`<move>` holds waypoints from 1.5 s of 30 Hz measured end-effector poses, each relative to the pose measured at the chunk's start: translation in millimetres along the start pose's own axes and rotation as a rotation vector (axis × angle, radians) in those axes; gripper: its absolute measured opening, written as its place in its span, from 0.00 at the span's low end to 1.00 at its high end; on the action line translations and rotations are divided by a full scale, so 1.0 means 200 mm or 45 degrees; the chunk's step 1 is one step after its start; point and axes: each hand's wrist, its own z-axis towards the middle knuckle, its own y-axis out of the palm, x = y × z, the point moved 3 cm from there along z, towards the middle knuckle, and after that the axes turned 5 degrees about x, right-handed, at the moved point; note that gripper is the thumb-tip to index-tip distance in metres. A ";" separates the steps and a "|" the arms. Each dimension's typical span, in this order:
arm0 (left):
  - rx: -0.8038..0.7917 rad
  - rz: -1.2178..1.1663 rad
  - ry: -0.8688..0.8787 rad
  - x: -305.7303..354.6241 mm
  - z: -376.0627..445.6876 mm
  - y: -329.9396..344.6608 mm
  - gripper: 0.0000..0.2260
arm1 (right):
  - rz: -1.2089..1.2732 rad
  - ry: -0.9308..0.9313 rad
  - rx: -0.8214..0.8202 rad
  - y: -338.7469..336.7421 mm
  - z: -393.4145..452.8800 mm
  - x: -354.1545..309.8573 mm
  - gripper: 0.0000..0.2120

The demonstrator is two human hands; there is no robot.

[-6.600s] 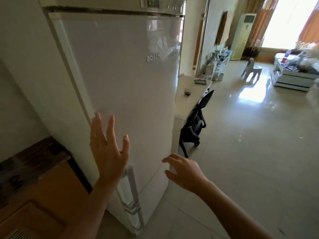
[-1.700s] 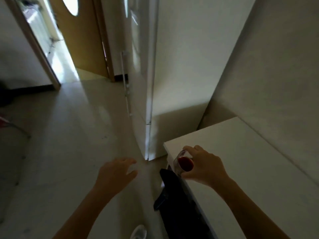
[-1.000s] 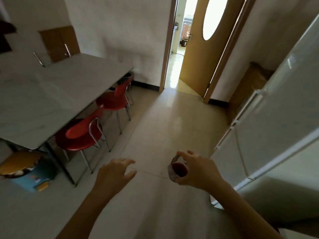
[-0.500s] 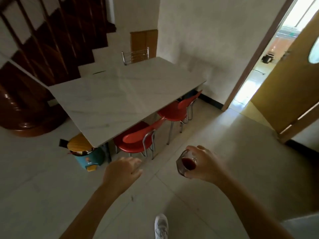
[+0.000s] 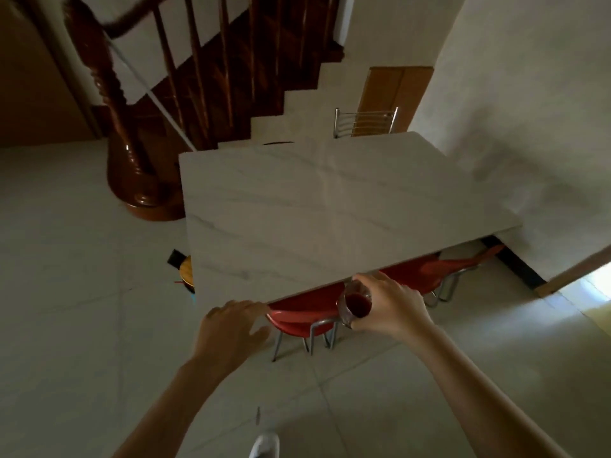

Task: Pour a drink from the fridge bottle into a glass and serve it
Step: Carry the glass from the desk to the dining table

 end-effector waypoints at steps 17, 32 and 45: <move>-0.080 -0.049 -0.237 -0.33 1.09 0.19 0.16 | -0.059 -0.084 -0.175 0.32 1.33 0.05 0.36; -0.143 -0.091 -0.449 -0.50 1.11 0.29 0.16 | -0.087 -0.149 -0.351 0.61 1.59 0.00 0.38; -0.118 -0.085 -0.502 -0.49 1.08 0.32 0.16 | -0.030 -0.053 -0.383 0.65 1.69 0.08 0.43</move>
